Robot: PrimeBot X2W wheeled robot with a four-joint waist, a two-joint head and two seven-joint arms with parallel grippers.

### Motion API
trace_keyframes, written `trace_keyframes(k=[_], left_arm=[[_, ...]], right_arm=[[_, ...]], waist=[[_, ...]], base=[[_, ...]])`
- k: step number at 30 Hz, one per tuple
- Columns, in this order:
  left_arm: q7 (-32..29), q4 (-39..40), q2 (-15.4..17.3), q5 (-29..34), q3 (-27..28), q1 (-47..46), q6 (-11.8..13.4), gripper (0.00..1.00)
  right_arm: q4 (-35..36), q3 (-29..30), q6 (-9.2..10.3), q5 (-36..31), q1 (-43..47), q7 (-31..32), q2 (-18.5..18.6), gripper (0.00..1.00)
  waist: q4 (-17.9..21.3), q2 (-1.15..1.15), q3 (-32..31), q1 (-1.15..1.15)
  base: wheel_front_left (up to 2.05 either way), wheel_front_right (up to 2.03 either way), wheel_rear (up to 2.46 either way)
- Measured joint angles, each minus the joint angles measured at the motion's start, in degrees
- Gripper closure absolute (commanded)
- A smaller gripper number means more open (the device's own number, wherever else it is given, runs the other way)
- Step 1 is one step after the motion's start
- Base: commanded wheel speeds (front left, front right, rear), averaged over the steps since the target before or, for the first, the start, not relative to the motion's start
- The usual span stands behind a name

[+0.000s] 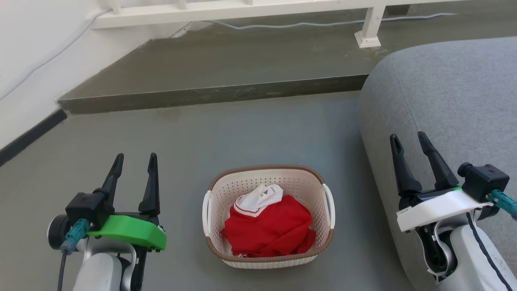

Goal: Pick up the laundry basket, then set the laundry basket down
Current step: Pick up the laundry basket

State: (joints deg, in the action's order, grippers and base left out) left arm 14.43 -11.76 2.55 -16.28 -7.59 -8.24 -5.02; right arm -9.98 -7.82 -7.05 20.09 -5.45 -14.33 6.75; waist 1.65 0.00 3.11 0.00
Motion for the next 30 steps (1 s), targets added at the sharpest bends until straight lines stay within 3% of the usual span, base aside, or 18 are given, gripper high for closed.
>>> trace_keyframes(k=[30], left_arm=[[0.0, 0.6, -0.2, -0.2, -1.1, -7.7, -0.5, 0.00]], right_arm=[[-1.5, 0.5, -0.01, -1.5, -7.2, -0.1, -0.9, 0.00]], waist=[[1.6, 0.00, 15.1, 0.00]], base=[[0.00, 0.00, 0.00]])
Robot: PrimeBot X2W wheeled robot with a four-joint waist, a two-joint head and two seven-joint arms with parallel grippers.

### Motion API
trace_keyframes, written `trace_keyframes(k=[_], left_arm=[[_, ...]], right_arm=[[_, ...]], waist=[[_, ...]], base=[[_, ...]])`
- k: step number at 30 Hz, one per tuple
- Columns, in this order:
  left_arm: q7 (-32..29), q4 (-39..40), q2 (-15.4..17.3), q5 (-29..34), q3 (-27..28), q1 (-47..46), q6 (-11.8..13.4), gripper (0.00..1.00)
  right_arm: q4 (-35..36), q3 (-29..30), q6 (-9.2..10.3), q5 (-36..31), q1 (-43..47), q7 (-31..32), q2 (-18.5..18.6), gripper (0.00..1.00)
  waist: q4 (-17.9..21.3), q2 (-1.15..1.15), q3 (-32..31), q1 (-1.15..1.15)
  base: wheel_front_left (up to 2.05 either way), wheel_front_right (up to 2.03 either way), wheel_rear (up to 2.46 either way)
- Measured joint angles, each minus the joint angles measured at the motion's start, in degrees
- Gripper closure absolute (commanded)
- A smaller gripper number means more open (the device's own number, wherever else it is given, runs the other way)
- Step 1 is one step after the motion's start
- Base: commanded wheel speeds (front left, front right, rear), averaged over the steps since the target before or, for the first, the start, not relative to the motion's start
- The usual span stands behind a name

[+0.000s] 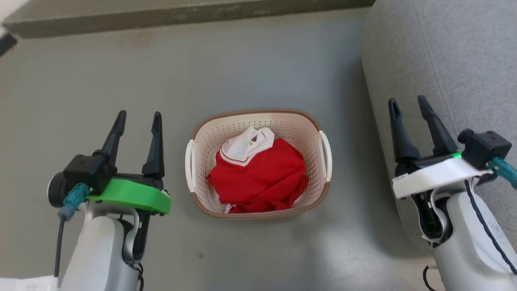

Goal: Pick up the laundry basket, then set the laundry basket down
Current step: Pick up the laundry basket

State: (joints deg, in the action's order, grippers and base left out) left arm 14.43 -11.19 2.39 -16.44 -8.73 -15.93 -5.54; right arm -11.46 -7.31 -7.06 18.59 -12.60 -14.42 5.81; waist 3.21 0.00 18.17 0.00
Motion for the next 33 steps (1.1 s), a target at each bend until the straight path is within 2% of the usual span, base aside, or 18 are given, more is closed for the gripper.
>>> trace_keyframes(k=[13, 33], left_arm=[[0.0, -5.4, -0.2, 0.0, -2.0, -6.0, -0.2, 0.00], [0.0, -18.0, -0.6, 0.1, -5.1, -18.3, -0.7, 0.00]], right_arm=[[-4.6, -0.3, 0.00, 0.0, -6.2, -0.2, -0.2, 0.00], [-18.7, -1.9, 0.00, 1.1, -17.1, -0.2, -0.7, 0.00]], waist=[[0.2, 0.00, 8.9, 0.00], [-1.0, 0.00, 21.5, 0.00]], base=[[0.00, 0.00, 0.00], [0.00, 0.00, 0.00]])
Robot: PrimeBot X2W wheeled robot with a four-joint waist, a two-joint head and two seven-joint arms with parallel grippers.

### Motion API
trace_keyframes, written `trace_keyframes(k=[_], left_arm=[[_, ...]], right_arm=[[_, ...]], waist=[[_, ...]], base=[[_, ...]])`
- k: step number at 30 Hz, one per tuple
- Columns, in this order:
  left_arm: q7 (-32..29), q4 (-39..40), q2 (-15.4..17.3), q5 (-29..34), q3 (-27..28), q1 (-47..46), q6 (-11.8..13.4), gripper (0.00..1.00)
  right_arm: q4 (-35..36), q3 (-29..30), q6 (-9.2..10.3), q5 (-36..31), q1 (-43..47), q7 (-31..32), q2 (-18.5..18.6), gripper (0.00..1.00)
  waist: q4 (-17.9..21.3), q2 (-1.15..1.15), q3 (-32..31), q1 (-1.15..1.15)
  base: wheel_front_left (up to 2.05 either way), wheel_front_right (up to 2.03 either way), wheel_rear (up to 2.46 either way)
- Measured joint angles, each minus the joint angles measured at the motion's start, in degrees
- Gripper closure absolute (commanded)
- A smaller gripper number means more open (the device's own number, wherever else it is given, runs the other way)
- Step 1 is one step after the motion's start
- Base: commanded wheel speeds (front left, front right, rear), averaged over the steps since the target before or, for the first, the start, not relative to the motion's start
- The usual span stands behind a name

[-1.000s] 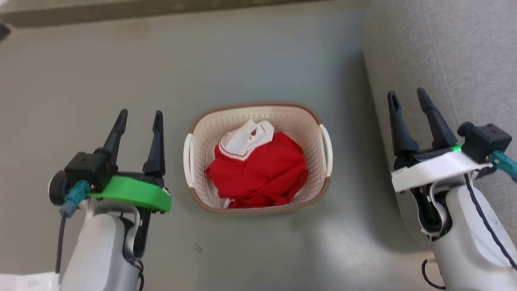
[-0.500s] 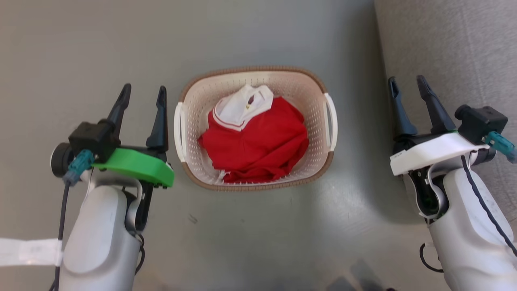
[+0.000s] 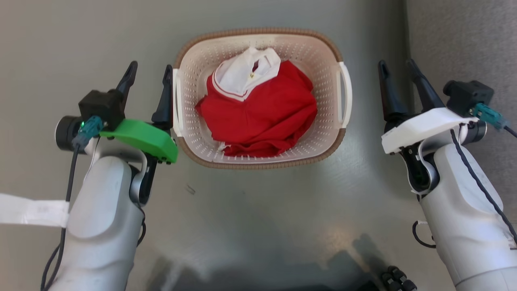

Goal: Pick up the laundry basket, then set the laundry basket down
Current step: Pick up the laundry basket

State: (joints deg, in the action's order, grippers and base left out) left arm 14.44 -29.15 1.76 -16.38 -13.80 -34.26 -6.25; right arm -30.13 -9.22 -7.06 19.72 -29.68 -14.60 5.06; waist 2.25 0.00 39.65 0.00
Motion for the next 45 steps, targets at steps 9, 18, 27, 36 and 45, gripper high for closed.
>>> trace_keyframes(k=[9, 18, 27, 36, 45], left_arm=[[0.0, -5.7, -0.2, -2.4, -2.8, -5.4, -0.4, 0.00], [-0.9, -12.9, -0.4, -3.5, -4.8, -10.4, -0.4, 0.00], [-2.6, -17.8, -0.5, -5.2, -5.1, -15.2, -0.6, 0.00], [-4.4, -22.5, -0.5, -7.6, -6.4, -17.9, -0.6, 0.00], [-4.4, -25.3, -0.6, -9.3, -8.6, -20.6, -0.9, 0.00]], right_arm=[[-7.5, -0.9, 0.00, 0.3, -5.4, 0.0, -0.6, 0.00], [-13.0, -3.7, 0.00, 0.9, -11.2, 0.0, -0.8, 0.00], [-18.2, -4.7, -0.01, 1.5, -16.4, 0.8, -1.1, 0.00], [-22.6, -6.2, -0.01, 2.7, -20.1, 1.1, -1.3, 0.00], [-26.1, -7.4, -0.01, 4.8, -22.8, 1.1, -1.3, 0.00]], waist=[[-0.7, 0.00, 5.3, 0.00], [-1.4, 0.00, 10.0, 0.00], [-1.2, 0.00, 14.3, 0.00], [-0.6, 0.00, 17.3, 0.00], [-0.1, 0.00, 19.0, 0.00]], base=[[0.00, 0.00, 0.00], [0.00, 0.00, 0.00], [0.00, 0.00, 0.00], [0.00, 0.00, 0.00], [0.00, 0.00, 0.00]])
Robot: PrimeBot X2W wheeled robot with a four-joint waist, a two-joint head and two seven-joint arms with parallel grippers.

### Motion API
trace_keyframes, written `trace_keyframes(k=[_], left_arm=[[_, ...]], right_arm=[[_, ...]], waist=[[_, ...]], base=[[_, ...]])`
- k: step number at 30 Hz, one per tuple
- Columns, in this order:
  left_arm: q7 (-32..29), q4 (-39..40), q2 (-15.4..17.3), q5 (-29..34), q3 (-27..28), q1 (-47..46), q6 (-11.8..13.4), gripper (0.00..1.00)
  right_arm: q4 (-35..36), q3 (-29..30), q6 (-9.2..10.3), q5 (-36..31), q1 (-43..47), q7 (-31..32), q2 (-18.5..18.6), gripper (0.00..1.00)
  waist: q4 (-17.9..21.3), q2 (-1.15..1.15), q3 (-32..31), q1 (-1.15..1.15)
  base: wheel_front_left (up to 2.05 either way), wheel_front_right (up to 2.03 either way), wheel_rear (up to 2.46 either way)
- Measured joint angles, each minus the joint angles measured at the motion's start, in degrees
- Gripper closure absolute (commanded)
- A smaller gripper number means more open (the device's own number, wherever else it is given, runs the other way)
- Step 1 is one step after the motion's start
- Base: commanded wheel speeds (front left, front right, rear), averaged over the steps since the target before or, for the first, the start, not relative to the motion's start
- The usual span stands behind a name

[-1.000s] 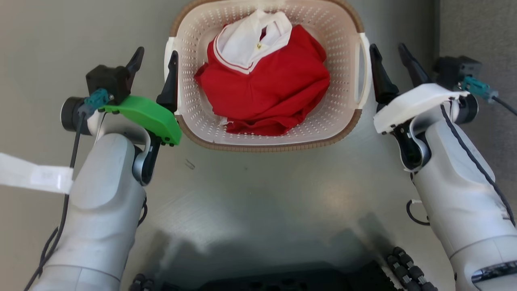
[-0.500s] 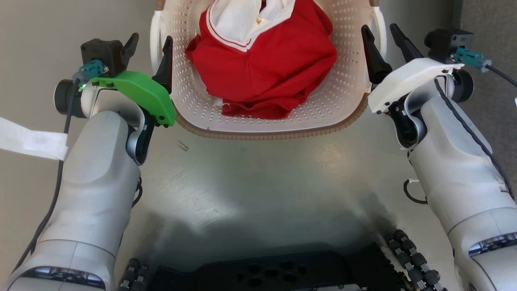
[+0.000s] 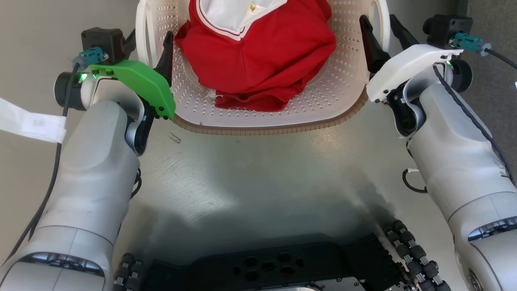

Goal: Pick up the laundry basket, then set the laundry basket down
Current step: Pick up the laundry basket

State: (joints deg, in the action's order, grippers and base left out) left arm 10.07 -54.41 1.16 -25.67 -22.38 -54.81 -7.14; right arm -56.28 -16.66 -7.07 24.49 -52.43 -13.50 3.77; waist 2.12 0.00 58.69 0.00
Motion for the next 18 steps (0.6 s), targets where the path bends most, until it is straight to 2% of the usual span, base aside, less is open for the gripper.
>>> trace_keyframes(k=[1, 2, 3, 4, 5, 6, 7, 11, 18], left_arm=[[0.0, -0.4, 0.0, -0.4, -0.1, -0.2, 0.0, 0.00], [0.0, -0.7, 0.0, -0.9, -0.2, -0.3, 0.0, 0.00], [0.0, -0.7, 0.0, -1.1, -0.3, -0.5, 0.0, 0.00], [0.0, -0.8, 0.0, -1.3, -0.4, -0.5, 0.0, 0.16], [0.1, -0.9, 0.0, -1.5, -0.6, -0.6, 0.0, 0.16], [0.1, -1.1, 0.0, -1.9, -0.9, -0.7, 0.0, 0.64], [0.1, -1.4, 0.0, -2.3, -1.1, -0.8, 0.0, 1.00], [0.1, -2.0, -1.2, -3.7, -2.0, -1.6, -0.2, 1.00], [0.6, -2.6, -1.0, -6.3, -3.9, -1.9, -0.2, 1.00]], right_arm=[[-0.3, -0.2, 0.00, 0.2, 0.0, 0.0, 0.0, 0.04], [-0.6, -0.4, 0.00, 0.3, 0.0, 0.0, 0.0, 0.15], [-0.9, -0.6, 0.00, 0.4, -0.1, 0.0, 0.0, 0.15], [-1.1, -0.9, 0.00, 0.7, -0.2, 0.0, 0.0, 0.56], [-1.3, -1.2, 0.00, 1.1, -0.3, 0.0, 0.0, 0.56], [-1.3, -1.6, -0.08, 1.5, -0.4, 0.0, 0.0, 0.80], [-1.3, -2.1, -0.10, 1.9, -0.6, 0.0, -0.2, 1.00], [-1.5, -3.4, -0.41, 3.6, -1.4, 0.0, -0.8, 1.00], [-3.0, -5.3, -0.38, 4.7, -1.6, -0.1, -0.6, 1.00]], waist=[[0.0, 0.00, 0.1, 0.00], [0.0, 0.00, 0.1, 0.00], [0.0, 0.00, 0.1, 0.00], [0.0, 0.00, 0.2, 0.00], [-0.1, 0.00, 0.2, 0.00], [-0.1, 0.00, 0.2, 0.00], [-0.2, 0.00, 0.2, 0.00], [-0.4, 0.00, 0.1, 0.00], [-0.6, 0.00, -0.7, 0.00]], base=[[0.00, 0.00, 0.00], [0.00, 0.00, 0.00], [0.00, 0.00, 0.00], [0.00, 0.00, 0.00], [0.00, 0.00, 0.00], [0.00, 0.00, 0.00], [0.00, 0.00, 0.00], [0.00, 0.00, 0.00], [0.00, 0.00, 0.00]])
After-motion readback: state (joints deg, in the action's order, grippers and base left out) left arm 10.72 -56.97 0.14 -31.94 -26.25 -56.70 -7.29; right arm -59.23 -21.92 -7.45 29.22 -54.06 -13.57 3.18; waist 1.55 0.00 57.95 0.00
